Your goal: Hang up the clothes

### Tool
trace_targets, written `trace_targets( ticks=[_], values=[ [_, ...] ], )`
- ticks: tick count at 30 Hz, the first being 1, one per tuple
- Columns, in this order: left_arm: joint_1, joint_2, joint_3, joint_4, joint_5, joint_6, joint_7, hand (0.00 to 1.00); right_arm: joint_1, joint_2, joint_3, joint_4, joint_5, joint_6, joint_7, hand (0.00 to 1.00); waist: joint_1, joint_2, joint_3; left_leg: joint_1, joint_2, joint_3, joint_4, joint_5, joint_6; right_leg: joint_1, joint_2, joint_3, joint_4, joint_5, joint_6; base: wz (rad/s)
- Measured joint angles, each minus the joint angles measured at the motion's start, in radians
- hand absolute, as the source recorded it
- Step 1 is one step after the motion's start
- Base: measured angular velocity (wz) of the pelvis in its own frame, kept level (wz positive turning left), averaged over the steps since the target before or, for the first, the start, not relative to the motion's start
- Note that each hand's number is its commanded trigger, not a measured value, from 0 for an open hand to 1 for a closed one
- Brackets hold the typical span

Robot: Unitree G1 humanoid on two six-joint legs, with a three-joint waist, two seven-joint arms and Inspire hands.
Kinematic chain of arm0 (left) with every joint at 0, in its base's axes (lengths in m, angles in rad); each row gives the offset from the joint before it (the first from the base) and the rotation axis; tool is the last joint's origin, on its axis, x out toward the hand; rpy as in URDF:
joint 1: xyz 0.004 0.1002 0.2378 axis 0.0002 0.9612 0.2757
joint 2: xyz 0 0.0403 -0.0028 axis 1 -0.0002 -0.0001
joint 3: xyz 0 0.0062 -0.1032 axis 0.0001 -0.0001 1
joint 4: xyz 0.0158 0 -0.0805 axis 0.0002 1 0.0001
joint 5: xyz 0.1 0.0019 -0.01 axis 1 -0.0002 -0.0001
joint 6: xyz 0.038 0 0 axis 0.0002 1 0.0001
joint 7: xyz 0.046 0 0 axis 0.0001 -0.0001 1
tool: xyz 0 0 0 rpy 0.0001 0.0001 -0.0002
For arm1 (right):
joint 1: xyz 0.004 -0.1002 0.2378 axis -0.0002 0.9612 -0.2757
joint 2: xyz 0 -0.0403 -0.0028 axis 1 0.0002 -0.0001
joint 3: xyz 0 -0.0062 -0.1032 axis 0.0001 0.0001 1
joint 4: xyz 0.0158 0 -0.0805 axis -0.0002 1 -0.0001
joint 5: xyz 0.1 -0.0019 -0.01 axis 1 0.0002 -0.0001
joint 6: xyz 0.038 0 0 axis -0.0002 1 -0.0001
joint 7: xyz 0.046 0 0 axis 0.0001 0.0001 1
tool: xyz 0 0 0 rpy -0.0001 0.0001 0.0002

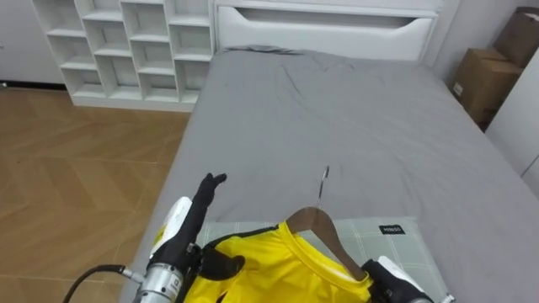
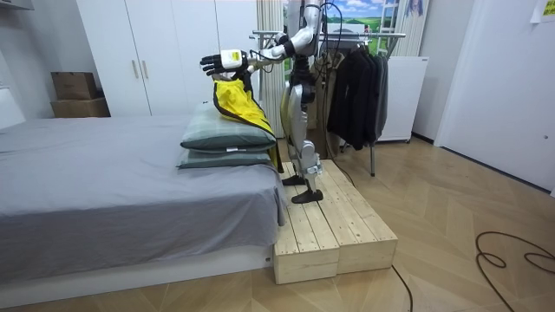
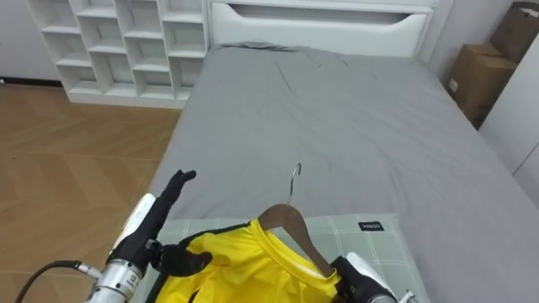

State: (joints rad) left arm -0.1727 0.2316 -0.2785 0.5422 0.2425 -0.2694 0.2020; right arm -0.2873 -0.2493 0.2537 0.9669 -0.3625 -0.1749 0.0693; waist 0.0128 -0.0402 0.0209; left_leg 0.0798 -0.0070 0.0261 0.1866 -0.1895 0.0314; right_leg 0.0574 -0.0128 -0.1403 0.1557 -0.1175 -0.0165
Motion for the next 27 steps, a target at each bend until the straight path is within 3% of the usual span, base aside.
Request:
trace_targets(
  ticks=[15,21,26,27],
  values=[
    [0.009,-0.004,-0.021,0.048,-0.015,0.009,-0.081,0.00,-0.001,0.013,0.002,-0.003,-0.003,0.002,0.001,1.00,-0.007,0.000,-0.0033,-0.004,0.000,0.000,0.001,0.000,0.000,-0.003,-0.001,-0.002,0.003,0.000,0.000,0.00],
    [0.031,-0.002,-0.021,0.072,-0.015,0.015,-0.089,0.00,-0.001,0.009,0.001,-0.020,-0.044,0.002,0.001,1.00,-0.009,0.000,-0.0080,-0.004,0.000,-0.001,0.000,0.000,0.000,-0.002,-0.001,-0.002,0.003,0.000,0.000,0.00],
    [0.043,0.003,-0.007,0.088,-0.003,0.022,-0.090,0.00,-0.001,-0.007,-0.003,-0.129,-0.081,0.001,-0.004,1.00,-0.002,-0.001,-0.0087,0.002,0.001,0.011,0.001,0.000,0.000,-0.005,0.000,0.003,0.011,0.000,0.000,-0.06],
    [0.044,0.003,0.002,0.115,0.004,0.022,-0.088,0.00,0.000,-0.014,-0.003,-0.156,-0.082,0.001,-0.008,1.00,-0.001,-0.002,-0.0117,0.007,0.002,0.015,0.001,0.000,0.000,-0.004,0.001,0.007,0.012,0.000,0.000,-0.10]
  ],
)
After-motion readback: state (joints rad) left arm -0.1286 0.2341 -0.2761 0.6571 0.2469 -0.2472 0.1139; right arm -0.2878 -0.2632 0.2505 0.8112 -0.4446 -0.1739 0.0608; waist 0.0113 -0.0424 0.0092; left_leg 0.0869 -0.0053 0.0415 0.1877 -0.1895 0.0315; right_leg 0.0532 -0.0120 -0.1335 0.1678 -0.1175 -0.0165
